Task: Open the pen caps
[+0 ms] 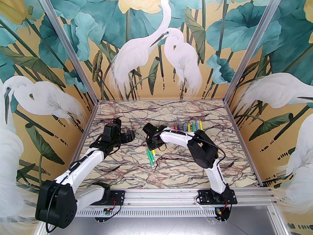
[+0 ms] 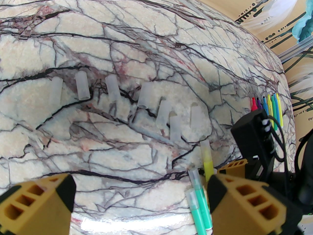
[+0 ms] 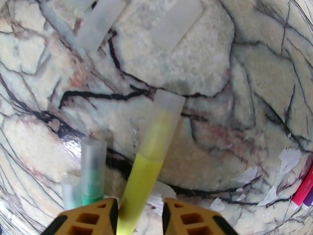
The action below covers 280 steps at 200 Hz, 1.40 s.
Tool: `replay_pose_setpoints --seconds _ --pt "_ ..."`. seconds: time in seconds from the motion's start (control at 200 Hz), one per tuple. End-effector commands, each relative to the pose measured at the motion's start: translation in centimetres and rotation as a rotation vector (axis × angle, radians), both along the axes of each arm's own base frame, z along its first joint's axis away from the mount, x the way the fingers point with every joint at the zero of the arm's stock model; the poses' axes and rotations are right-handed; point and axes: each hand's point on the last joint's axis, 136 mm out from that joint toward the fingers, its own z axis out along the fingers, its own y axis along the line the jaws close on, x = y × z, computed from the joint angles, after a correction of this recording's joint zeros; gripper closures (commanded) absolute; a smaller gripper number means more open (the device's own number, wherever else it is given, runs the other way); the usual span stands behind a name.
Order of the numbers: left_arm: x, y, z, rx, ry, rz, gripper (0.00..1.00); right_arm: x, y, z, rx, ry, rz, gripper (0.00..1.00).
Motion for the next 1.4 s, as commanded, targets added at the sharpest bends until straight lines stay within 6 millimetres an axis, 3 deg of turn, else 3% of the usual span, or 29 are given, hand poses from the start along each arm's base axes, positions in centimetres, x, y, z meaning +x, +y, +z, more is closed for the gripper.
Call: replay_pose_setpoints --seconds 0.0,0.215,0.865,1.395 --pt "0.2 0.3 -0.2 0.002 -0.008 0.009 0.06 0.0 -0.8 -0.2 -0.067 -0.006 -0.017 0.64" --pt "0.4 0.2 -0.2 -0.005 -0.011 0.009 0.06 -0.2 -2.0 -0.2 -0.137 -0.017 -0.029 0.65" --pt "0.6 -0.3 0.0 -0.026 -0.017 -0.003 0.06 -2.3 -1.9 -1.6 -0.122 0.059 -0.007 0.69" --pt "0.4 -1.7 -0.3 -0.074 0.002 -0.072 0.06 -2.3 -2.2 -2.7 -0.139 0.065 -0.02 0.86"
